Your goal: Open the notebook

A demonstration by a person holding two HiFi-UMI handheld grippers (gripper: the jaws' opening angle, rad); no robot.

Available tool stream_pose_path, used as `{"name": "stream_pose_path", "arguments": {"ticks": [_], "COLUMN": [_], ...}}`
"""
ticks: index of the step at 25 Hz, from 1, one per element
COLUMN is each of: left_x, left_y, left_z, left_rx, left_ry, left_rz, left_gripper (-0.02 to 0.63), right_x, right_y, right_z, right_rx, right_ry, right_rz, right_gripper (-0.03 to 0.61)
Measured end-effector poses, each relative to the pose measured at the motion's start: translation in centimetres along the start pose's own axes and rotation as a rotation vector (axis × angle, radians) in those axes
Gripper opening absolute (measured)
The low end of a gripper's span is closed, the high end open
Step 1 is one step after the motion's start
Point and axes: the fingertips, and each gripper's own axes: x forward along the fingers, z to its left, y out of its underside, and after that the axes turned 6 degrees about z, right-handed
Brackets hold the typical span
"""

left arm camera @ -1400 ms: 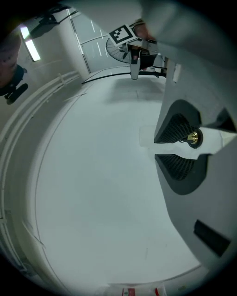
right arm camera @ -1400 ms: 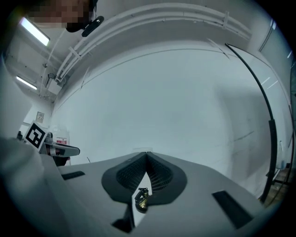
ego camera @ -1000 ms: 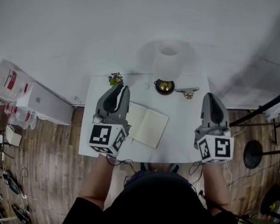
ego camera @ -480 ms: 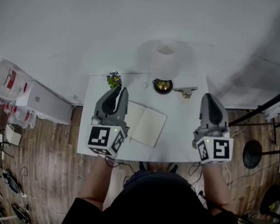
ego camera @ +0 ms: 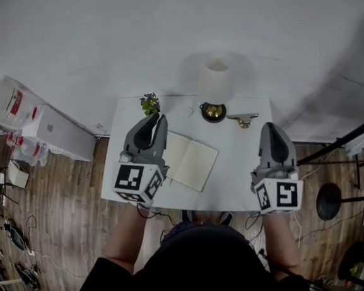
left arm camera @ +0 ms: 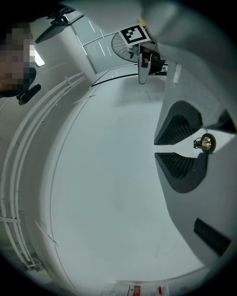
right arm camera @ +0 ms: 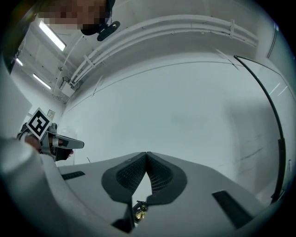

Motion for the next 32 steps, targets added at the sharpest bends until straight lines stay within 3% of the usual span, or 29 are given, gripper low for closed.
{"name": "stream_pose_path", "arguments": {"ticks": [32], "left_x": [-0.74], "left_y": [0.88], "left_z": [0.16], "left_rx": [-0.025], "left_ry": [-0.002], "left_rz": [0.016], "left_gripper": [0.043], "right_x": [-0.61], "right_y": [0.17], "right_z": [0.85], "right_rx": [-0.005], "right_ry": [-0.009], "right_rz": [-0.004], "right_gripper": [0.003]}}
